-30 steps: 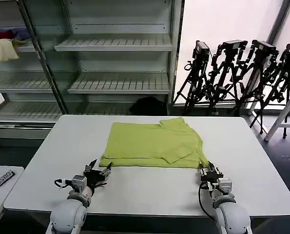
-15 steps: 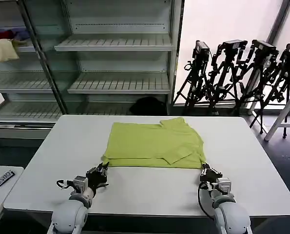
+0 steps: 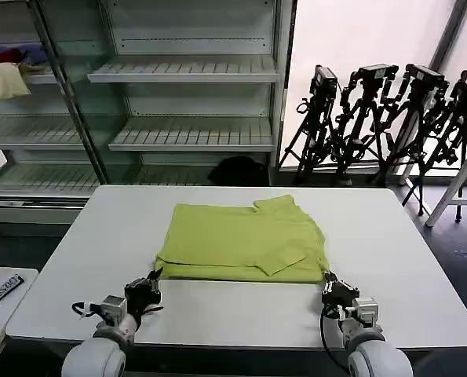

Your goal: Fold and organize the clothes.

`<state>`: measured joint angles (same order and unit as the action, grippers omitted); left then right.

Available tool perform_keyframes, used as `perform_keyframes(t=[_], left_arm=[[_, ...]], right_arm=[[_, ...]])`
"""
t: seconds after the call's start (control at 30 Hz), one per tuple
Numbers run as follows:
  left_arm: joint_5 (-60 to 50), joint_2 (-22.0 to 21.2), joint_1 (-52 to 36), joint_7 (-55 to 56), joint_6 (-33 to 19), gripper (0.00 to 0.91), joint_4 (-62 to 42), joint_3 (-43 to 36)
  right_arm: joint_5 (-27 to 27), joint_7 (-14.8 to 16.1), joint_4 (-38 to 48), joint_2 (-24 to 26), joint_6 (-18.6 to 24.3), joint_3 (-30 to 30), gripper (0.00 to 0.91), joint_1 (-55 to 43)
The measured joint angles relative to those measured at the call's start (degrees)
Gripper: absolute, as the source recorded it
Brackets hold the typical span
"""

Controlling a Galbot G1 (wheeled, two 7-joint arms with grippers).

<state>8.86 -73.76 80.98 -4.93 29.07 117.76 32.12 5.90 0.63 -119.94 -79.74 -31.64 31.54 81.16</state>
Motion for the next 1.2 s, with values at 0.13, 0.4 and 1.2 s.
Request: perform_keyframes(t=[0.13,0.4,1.2], left_arm=[[0.9,1.2,4.0,0.2,-0.2,0.0,2.9,1.9],[2.5,2.6,11.7,1.1,-0.4,0.0,7.5,5.2],[3.8,1.4,17.8,7.1,0.0,0.907,11.9,9.7]], right_arm=[[-0.3,-0.7,-3.2,0.4,-0.5,-1.1,0.0,3.6],[-3.0,-2.4,-8.1,0.1,-1.0,-4.5,0.0,9.2],[-9.3,-6.9,-15.0,-0.6,-1.4,-8.8,0.907,13.7]])
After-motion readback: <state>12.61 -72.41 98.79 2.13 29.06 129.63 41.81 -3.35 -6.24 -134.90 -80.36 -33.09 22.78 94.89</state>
